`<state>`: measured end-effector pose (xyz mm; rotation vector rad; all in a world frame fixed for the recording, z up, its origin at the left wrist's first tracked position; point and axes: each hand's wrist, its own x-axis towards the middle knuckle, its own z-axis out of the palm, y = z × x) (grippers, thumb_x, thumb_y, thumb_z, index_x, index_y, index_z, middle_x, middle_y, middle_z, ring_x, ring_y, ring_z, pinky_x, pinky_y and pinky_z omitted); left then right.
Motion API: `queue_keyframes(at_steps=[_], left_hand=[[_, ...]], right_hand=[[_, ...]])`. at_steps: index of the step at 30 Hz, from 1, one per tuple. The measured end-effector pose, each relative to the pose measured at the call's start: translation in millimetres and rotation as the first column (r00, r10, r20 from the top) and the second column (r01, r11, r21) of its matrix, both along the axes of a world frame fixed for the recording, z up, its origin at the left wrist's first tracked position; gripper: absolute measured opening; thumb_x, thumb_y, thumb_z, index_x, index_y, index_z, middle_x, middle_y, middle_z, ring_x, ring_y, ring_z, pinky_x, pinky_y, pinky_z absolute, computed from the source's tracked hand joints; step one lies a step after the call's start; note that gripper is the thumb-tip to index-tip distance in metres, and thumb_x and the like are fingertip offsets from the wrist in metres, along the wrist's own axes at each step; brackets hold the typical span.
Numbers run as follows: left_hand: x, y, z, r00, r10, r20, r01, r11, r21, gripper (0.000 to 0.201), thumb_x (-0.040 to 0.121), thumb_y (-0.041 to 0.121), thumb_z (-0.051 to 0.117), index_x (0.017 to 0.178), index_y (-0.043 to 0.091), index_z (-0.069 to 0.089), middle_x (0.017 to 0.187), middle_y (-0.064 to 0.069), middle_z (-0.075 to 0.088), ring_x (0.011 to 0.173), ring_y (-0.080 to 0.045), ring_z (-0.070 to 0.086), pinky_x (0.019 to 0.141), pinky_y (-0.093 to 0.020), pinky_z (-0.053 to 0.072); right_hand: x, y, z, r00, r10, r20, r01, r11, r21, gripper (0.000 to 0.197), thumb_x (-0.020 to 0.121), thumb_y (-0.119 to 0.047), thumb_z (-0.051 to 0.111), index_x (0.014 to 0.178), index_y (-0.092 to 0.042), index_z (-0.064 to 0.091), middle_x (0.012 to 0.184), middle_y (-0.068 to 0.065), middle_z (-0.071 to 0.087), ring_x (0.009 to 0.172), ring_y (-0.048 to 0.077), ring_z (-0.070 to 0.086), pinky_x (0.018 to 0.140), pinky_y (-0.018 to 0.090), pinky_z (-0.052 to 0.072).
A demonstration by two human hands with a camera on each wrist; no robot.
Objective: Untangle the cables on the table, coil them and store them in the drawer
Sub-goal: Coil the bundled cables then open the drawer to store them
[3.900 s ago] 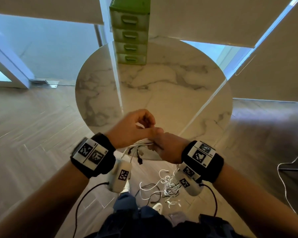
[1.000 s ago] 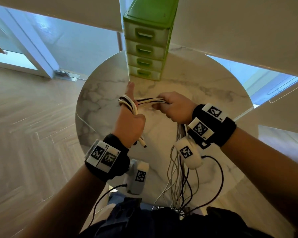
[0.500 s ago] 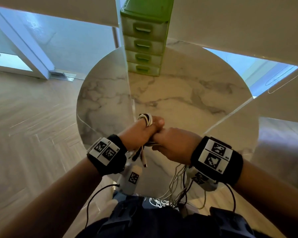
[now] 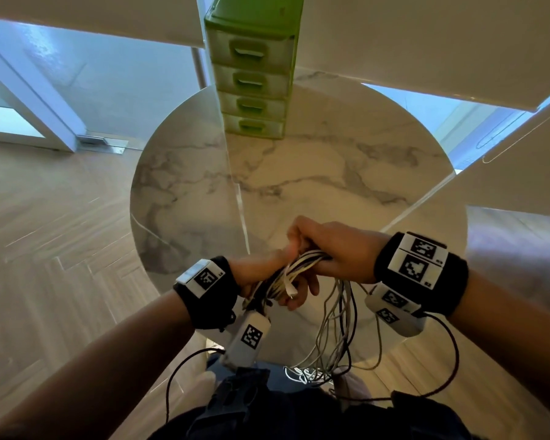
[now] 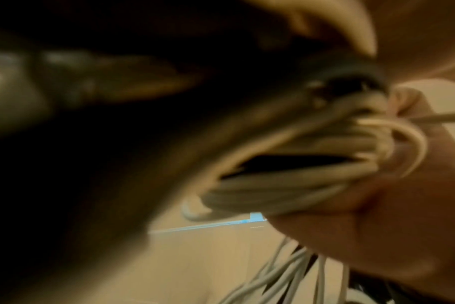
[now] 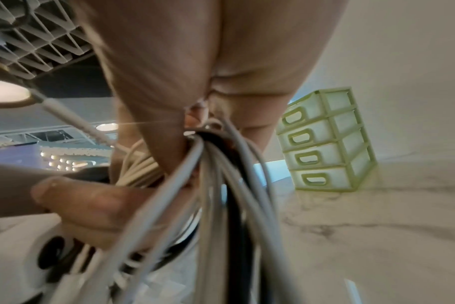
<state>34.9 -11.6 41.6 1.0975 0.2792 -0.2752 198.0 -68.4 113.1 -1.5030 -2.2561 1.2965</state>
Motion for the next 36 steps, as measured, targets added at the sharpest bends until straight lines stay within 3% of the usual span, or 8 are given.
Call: queue_keyframes(at_steps=[2, 5, 8, 11, 16, 25, 31, 36], left_hand=[[0.6, -2.7, 0.2, 0.999, 0.042, 0.006, -0.043, 0.995, 0.09, 0.059, 0.065, 0.05, 0.079, 0.09, 0.002, 0.056, 0.054, 0.006, 0.061, 0.047, -0.004, 0.053, 0.048, -0.014, 0.043], [1.9, -1.5, 3.1, 0.996, 0.088, -0.024, -0.084, 0.988, 0.128, 0.009, 0.081, 0.002, 0.063, 0.088, 0.005, 0.058, 0.052, 0.007, 0.061, 0.049, -0.002, 0.055, 0.052, -0.015, 0.046], [2.7, 4.1, 4.5, 0.999, 0.038, 0.014, -0.039, 0.987, 0.157, 0.014, 0.083, 0.003, 0.055, 0.095, 0.008, 0.06, 0.076, 0.004, 0.071, 0.071, -0.01, 0.066, 0.072, -0.022, 0.052], [6.6, 5.4, 9.5, 1.0, 0.015, -0.009, -0.013, 0.985, 0.172, 0.023, 0.078, -0.004, 0.053, 0.097, 0.006, 0.059, 0.086, 0.001, 0.073, 0.083, -0.014, 0.068, 0.083, -0.025, 0.052], [7.5, 5.7, 14.0, 1.0, -0.027, -0.013, 0.029, 0.99, 0.14, 0.024, 0.074, -0.005, 0.051, 0.094, 0.005, 0.058, 0.077, 0.002, 0.073, 0.071, -0.01, 0.066, 0.072, -0.023, 0.05], [6.4, 6.5, 16.4, 0.959, 0.282, 0.03, -0.283, 0.946, 0.157, 0.018, 0.075, 0.005, 0.067, 0.092, 0.003, 0.063, 0.08, -0.002, 0.075, 0.07, -0.012, 0.069, 0.069, -0.023, 0.051], [-1.1, 15.1, 22.8, 0.806, 0.585, 0.087, -0.587, 0.771, 0.249, 0.022, 0.075, -0.013, 0.064, 0.076, 0.01, 0.062, 0.06, 0.007, 0.065, 0.058, -0.004, 0.061, 0.06, -0.016, 0.049], [1.2, 20.7, 30.6, 0.846, 0.52, 0.119, -0.532, 0.84, 0.107, 0.014, 0.075, 0.006, 0.068, 0.078, 0.006, 0.054, 0.054, 0.004, 0.057, 0.053, -0.008, 0.053, 0.061, -0.02, 0.047]], right_hand=[[3.5, 1.5, -4.2, 0.997, -0.009, 0.072, 0.002, 0.996, 0.091, 0.029, 0.086, -0.013, 0.057, 0.1, -0.029, 0.038, 0.091, -0.018, 0.044, 0.075, -0.011, 0.047, 0.063, 0.013, 0.037], [5.5, 3.4, -8.2, 0.998, 0.006, 0.068, -0.015, 0.991, 0.13, 0.035, 0.087, -0.017, 0.058, 0.119, -0.023, 0.044, 0.104, -0.017, 0.037, 0.086, -0.01, 0.045, 0.072, 0.008, 0.038], [4.9, 4.3, -10.8, 0.997, 0.027, 0.066, -0.036, 0.99, 0.138, 0.047, 0.089, -0.012, 0.054, 0.133, -0.02, 0.041, 0.128, -0.004, 0.046, 0.114, 0.006, 0.045, 0.092, 0.01, 0.031], [3.4, 6.4, -13.1, 0.987, 0.058, 0.15, -0.078, 0.989, 0.128, 0.055, 0.09, -0.014, 0.054, 0.14, -0.019, 0.033, 0.136, 0.0, 0.044, 0.124, 0.01, 0.038, 0.097, 0.011, 0.024], [9.7, 16.8, -16.2, 0.974, 0.116, 0.195, -0.156, 0.967, 0.202, 0.047, 0.083, -0.024, 0.059, 0.128, -0.013, 0.049, 0.12, 0.003, 0.052, 0.104, 0.004, 0.03, 0.095, 0.022, 0.029], [15.4, 33.0, -11.4, 0.997, 0.006, 0.082, -0.016, 0.992, 0.124, 0.035, 0.079, -0.036, 0.054, 0.104, -0.013, 0.06, 0.096, -0.004, 0.057, 0.086, 0.01, 0.052, 0.074, 0.022, 0.041], [23.3, 39.8, -8.5, 0.985, -0.162, 0.065, 0.153, 0.98, 0.124, 0.004, 0.089, -0.021, 0.057, 0.086, -0.019, 0.059, 0.071, -0.006, 0.058, 0.064, 0.01, 0.052, 0.06, 0.019, 0.038], [23.0, 44.2, -9.3, 0.974, -0.226, -0.024, 0.227, 0.96, 0.166, 0.009, 0.083, -0.012, 0.056, 0.077, -0.017, 0.053, 0.065, -0.012, 0.048, 0.061, 0.01, 0.046, 0.058, 0.013, 0.033]])
